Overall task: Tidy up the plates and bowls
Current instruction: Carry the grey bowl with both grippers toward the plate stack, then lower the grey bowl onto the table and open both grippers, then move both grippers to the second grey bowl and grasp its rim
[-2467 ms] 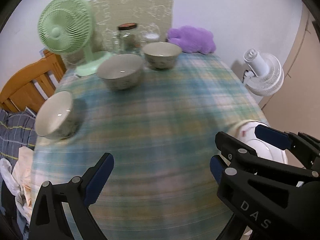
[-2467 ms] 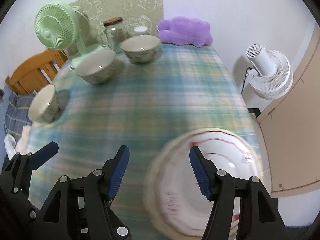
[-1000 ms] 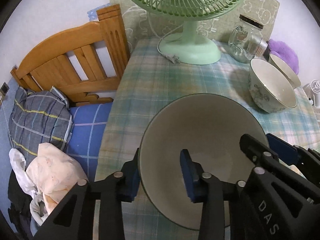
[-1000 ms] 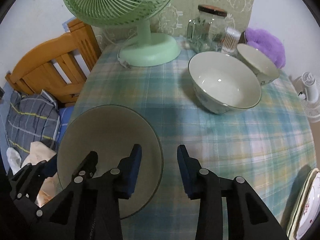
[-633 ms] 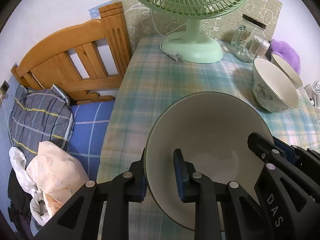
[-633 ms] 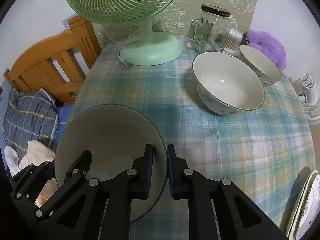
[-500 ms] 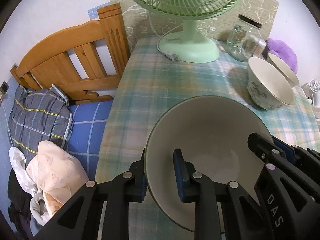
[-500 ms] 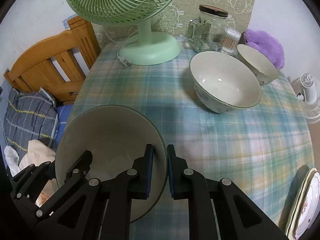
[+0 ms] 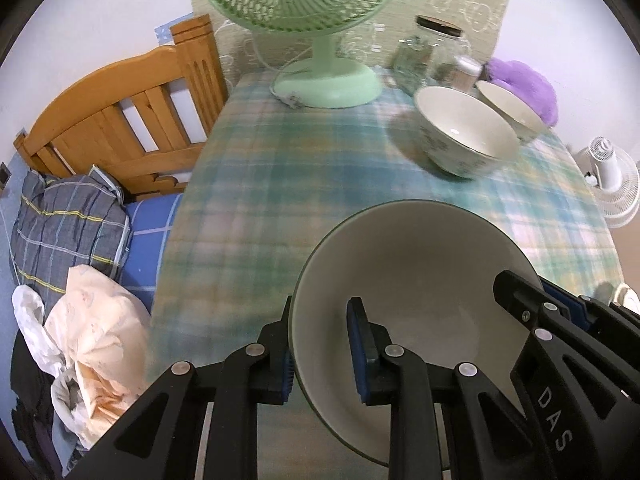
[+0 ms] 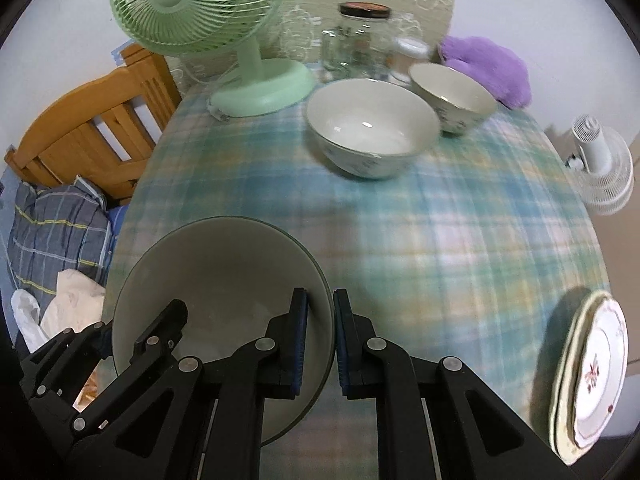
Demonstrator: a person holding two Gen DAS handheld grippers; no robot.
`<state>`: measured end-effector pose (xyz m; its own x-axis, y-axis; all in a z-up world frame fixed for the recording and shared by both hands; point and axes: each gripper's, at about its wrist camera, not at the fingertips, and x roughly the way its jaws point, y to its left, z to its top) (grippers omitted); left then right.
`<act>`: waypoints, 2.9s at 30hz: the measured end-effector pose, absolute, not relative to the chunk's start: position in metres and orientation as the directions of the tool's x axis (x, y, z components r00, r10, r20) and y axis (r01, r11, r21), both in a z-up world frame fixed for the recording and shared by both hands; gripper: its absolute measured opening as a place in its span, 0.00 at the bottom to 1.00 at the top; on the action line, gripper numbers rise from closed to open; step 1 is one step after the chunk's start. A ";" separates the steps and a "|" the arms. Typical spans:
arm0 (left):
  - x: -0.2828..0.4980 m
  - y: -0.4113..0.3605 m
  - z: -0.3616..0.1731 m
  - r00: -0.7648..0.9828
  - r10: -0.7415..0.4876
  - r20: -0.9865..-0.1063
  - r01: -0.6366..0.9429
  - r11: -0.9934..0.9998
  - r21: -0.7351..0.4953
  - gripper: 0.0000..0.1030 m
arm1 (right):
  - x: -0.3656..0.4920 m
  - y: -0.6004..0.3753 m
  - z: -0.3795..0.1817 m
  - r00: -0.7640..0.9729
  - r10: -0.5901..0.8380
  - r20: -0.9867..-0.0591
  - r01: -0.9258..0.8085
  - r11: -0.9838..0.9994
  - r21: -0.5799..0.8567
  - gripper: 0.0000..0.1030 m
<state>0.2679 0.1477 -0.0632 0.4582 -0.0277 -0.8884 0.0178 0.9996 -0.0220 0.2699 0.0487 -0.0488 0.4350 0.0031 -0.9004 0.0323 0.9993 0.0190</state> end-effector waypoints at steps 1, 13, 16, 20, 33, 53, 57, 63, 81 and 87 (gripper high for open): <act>0.265 0.143 -0.063 0.458 -0.030 -0.888 0.021 1.000 -0.023 0.20 | 0.267 0.045 -0.048 0.434 0.001 -0.901 0.033 0.999 0.017 0.16; 0.222 0.068 -0.057 0.436 -0.053 -0.898 0.053 0.998 -0.033 0.20 | 0.220 -0.030 -0.038 0.424 -0.012 -0.906 0.043 0.999 0.007 0.15; 0.214 0.048 -0.059 0.429 -0.065 -0.901 0.070 0.997 -0.038 0.20 | 0.210 -0.049 -0.040 0.414 -0.019 -0.910 0.048 0.999 0.001 0.15; 0.206 0.027 -0.066 0.409 -0.074 -0.910 0.087 0.995 -0.041 0.20 | 0.197 -0.075 -0.046 0.392 -0.030 -0.920 0.053 0.999 -0.010 0.15; 0.184 0.004 -0.080 0.364 -0.069 -0.929 0.080 0.996 -0.043 0.20 | 0.179 -0.101 -0.065 0.330 -0.021 -0.944 0.031 0.999 -0.012 0.15; 0.190 0.009 -0.048 0.383 -0.121 -0.916 0.197 0.979 -0.047 0.74 | 0.175 -0.098 -0.042 0.384 -0.041 -0.923 0.098 0.995 -0.003 0.46; 0.198 0.018 -0.035 0.403 -0.148 -0.903 0.211 0.975 -0.066 0.80 | 0.177 -0.089 -0.025 0.424 -0.038 -0.905 0.110 0.994 0.009 0.57; 0.217 0.029 -0.016 0.444 -0.187 -0.876 0.234 0.968 -0.088 0.83 | 0.192 -0.075 -0.003 0.472 -0.050 -0.880 0.128 0.992 0.012 0.67; 0.322 0.033 0.004 0.579 -0.033 -0.815 0.032 0.999 -0.018 0.81 | 0.309 -0.071 0.021 0.588 -0.007 -0.809 0.043 0.999 0.023 0.68; 0.359 0.028 -0.003 0.585 0.047 -0.810 -0.076 0.997 0.003 0.78 | 0.360 -0.078 0.013 0.602 0.063 -0.796 -0.029 0.998 0.057 0.67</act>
<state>0.3593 0.0277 -0.0025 0.5847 0.0468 -0.8099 -0.0762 0.9971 0.0026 0.3602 -0.0778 0.0129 0.6024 0.0627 -0.7957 -0.0290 0.9980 0.0567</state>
